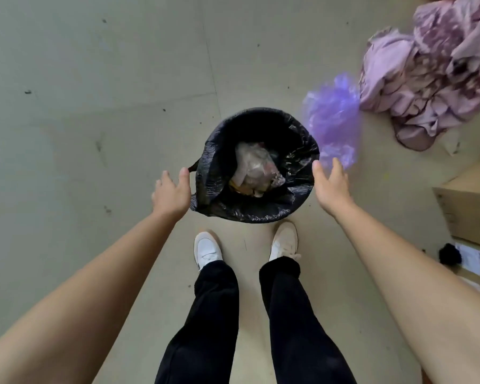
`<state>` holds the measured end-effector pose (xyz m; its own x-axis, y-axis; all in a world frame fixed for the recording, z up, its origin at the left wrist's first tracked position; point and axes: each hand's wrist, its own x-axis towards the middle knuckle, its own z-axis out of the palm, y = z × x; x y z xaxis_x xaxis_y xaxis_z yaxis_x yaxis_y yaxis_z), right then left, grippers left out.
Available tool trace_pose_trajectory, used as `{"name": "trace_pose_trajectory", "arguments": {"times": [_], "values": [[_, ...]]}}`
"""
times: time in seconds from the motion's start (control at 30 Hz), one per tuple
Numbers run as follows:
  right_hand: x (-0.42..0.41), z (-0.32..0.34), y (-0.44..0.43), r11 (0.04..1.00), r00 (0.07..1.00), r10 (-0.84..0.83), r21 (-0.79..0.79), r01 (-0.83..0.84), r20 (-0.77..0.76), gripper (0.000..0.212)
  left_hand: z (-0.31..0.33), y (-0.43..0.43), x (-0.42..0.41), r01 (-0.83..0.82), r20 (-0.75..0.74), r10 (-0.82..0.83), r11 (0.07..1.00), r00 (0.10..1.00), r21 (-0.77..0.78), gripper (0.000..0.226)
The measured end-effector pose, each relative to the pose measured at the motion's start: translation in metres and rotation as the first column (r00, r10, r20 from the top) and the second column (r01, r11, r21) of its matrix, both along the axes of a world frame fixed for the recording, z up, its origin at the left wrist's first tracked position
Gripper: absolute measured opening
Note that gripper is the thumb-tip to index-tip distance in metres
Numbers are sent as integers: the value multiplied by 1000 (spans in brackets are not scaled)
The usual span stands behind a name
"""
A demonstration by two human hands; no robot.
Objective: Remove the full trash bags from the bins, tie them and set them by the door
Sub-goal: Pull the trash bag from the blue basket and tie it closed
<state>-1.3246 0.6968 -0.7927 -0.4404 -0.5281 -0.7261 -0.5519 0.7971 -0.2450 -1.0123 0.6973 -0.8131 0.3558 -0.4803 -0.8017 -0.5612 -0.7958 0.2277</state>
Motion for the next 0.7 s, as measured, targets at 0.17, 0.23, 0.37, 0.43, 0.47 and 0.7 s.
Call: {"name": "trace_pose_trajectory", "arguments": {"times": [0.17, 0.23, 0.37, 0.43, 0.47, 0.7], "values": [[-19, -97, 23, 944, 912, -331, 74, 323, 241, 95, -94, 36, -21, -528, -62, 549, 824, 833, 208, 80], [-17, -119, 26, 895, 795, -438, 122, 429, 421, 77, -109, 37, -33, -614, -200, 683, 724, 703, 314, 73], [-11, -137, 21, 759, 533, -606, 227, 611, 591, 42, -119, 9, -54, -670, -530, 711, 672, 462, 316, 51], [-11, -137, 15, 707, 498, -641, 198, 679, 583, 41, -115, -12, -57, -725, -613, 706, 622, 355, 296, 49], [-12, -137, 10, 685, 501, -653, 161, 711, 568, 41, -112, -23, -57, -730, -622, 693, 627, 364, 271, 44], [-6, -119, -38, 614, 490, -610, -20, 789, 623, 37, -95, -84, -50, -710, -594, 602, 700, 534, 71, 6]]}}
